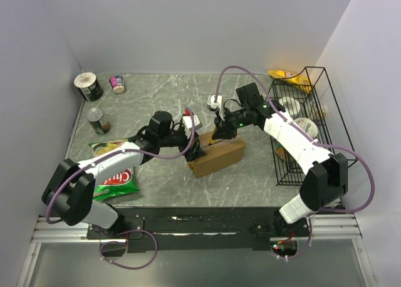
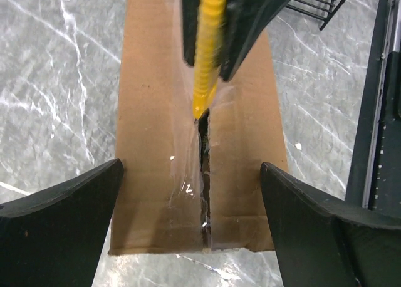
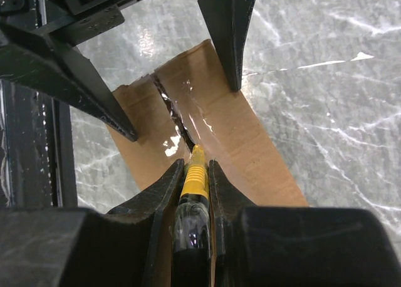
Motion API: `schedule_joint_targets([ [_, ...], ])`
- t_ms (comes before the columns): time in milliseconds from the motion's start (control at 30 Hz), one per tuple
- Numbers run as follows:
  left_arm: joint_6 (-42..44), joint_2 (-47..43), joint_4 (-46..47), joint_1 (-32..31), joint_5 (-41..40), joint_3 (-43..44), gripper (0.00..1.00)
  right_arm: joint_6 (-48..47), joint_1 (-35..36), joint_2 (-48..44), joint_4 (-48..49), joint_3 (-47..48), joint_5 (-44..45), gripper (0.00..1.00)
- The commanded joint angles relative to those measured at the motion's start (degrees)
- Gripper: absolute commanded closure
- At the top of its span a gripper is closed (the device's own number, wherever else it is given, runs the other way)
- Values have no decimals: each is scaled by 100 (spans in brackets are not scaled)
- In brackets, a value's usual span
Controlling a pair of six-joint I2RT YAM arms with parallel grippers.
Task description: Unpack the express box
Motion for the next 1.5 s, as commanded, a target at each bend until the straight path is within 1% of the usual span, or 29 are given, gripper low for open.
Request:
schedule_joint_targets([
  [0,530,75,44,-174,-337,-323,4,-77,48,-264,150,-133,-25,100],
  [133,855,93,-52,-200,-443,-447,4,-437,48,-370,-16,-282,-60,100],
  [300,1391,110,-272,-209,-241,-596,4,-728,-58,-396,-289,-143,-113,100],
  [333,1496,137,-298,-209,-214,-596,4,-920,-101,-405,-368,-98,-139,100],
  [400,1541,172,-395,-209,-109,-579,4,-1149,-137,-423,-675,42,-209,100],
  [467,1593,216,-465,-209,14,-535,4,-1614,-198,-449,-982,78,-219,100],
  [500,1602,242,-527,-209,110,-526,4,-1895,-207,-493,-1027,52,-219,100],
  [633,1769,365,-641,-191,339,-404,3,-2432,-304,-528,-1203,7,-184,100],
  [700,1848,461,-965,-174,523,-333,3,-2748,-339,-476,-1352,121,-183,100],
  [900,1928,734,-1274,-95,814,-26,2,-3346,-409,-344,-1634,411,-104,100],
  [1000,2015,883,-1450,-60,964,124,1,-3514,-558,-317,-1801,438,-131,100],
  [1167,1981,1059,-1608,2,1008,344,1,-3515,-769,-247,-1950,613,-104,100],
  [1467,1954,1112,-1582,2,1052,362,1,-3541,-1024,-370,-2082,482,-96,100],
])
